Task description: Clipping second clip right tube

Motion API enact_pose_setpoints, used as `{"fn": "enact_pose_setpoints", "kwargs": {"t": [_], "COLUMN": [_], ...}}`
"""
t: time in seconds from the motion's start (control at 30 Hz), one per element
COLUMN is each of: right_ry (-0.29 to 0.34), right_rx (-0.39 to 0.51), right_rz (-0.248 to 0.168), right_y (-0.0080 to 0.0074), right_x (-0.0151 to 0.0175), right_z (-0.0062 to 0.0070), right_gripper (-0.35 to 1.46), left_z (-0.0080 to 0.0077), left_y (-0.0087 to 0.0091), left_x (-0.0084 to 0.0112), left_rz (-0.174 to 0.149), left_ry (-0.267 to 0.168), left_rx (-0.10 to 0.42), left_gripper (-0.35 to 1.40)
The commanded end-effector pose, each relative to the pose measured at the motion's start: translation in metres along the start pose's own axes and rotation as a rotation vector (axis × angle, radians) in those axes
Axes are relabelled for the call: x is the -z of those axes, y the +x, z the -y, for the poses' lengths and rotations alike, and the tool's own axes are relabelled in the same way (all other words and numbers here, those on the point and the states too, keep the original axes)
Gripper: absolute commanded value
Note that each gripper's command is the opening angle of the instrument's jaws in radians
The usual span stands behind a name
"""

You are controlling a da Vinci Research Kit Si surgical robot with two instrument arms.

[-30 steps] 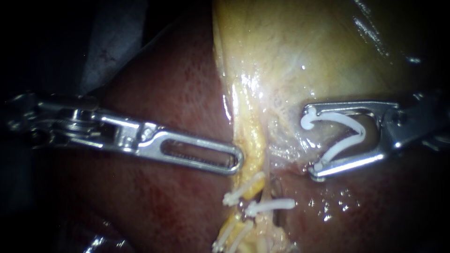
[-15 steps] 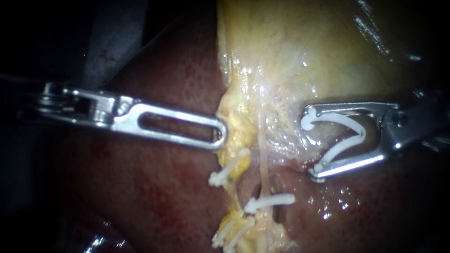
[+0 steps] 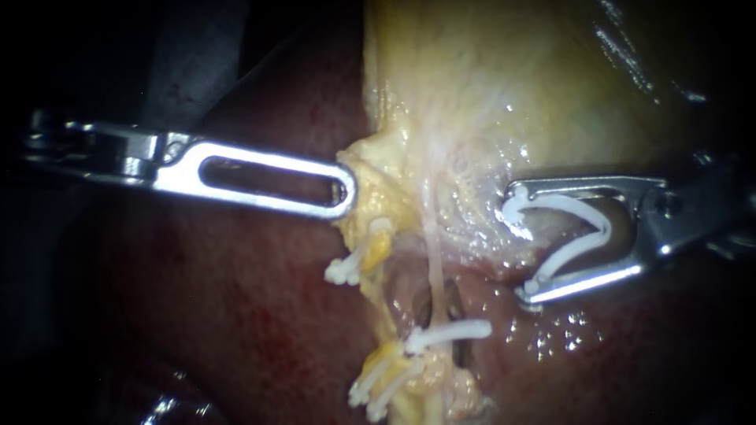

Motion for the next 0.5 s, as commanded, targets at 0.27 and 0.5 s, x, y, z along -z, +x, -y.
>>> {"fn": "enact_pose_setpoints", "kwargs": {"t": [0.27, 0.5], "right_ry": [0.019, 0.039], "right_rx": [-0.095, -0.163], "right_rz": [0.001, 0.005], "right_y": [-0.0009, -0.0023], "right_x": [-0.0017, -0.0032], "right_z": [0.0010, 0.0016], "right_gripper": [0.60, 0.60], "left_z": [0.0004, 0.0009], "left_y": [0.0004, 0.0006], "left_x": [0.0002, 0.0003], "left_rz": [0.001, 0.002], "left_ry": [0.003, 0.005], "left_rx": [0.000, 0.001], "left_gripper": [-0.35, -0.35]}}
